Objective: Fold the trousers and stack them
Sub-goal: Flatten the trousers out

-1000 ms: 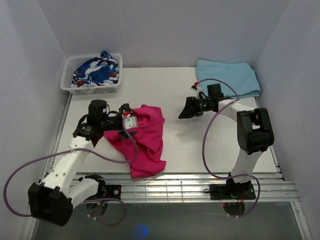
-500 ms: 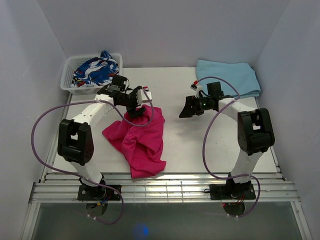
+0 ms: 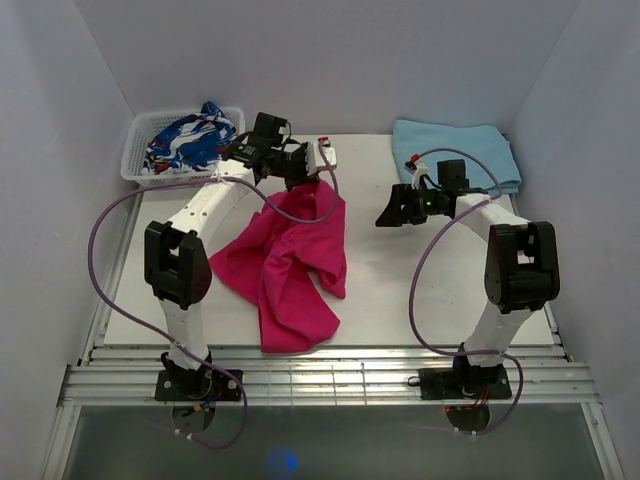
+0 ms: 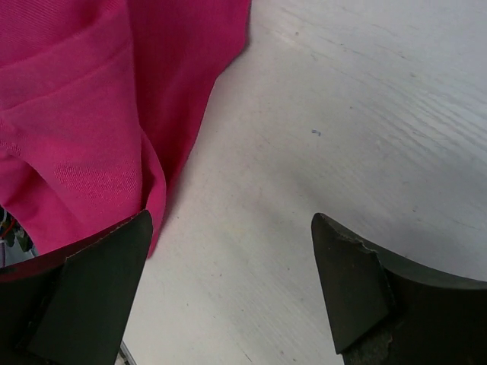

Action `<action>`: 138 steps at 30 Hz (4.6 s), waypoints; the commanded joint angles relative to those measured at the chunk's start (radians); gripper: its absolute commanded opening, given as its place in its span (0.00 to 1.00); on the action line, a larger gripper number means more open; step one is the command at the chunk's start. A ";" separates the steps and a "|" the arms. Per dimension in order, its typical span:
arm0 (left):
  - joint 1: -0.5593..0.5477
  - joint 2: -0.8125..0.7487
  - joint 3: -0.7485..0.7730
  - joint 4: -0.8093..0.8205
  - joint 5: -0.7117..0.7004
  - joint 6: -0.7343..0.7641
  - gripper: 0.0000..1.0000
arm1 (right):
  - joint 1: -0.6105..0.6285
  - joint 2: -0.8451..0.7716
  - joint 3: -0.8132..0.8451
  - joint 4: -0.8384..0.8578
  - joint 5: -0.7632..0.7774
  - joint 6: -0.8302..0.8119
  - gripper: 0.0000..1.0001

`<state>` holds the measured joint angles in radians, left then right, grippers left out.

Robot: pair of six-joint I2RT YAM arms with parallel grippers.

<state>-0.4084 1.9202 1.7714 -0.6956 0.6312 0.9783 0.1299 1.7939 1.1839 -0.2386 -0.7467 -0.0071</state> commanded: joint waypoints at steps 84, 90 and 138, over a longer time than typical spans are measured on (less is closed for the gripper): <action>0.402 -0.482 -0.378 0.702 -0.581 -0.464 0.00 | -0.283 -0.326 0.129 -0.619 0.483 -0.513 0.08; 0.465 -0.997 -0.715 0.310 -0.038 -0.289 0.00 | -0.303 -0.436 -0.042 -0.610 0.535 -0.636 0.08; -0.039 0.233 -0.087 0.179 -0.409 -0.727 0.89 | -0.130 0.232 0.272 -0.265 0.529 -0.266 0.73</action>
<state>-0.4191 2.1170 1.6234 -0.5137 0.2821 0.2604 -0.0257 2.0178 1.5005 -0.5606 -0.2386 -0.3248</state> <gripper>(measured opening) 0.892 0.749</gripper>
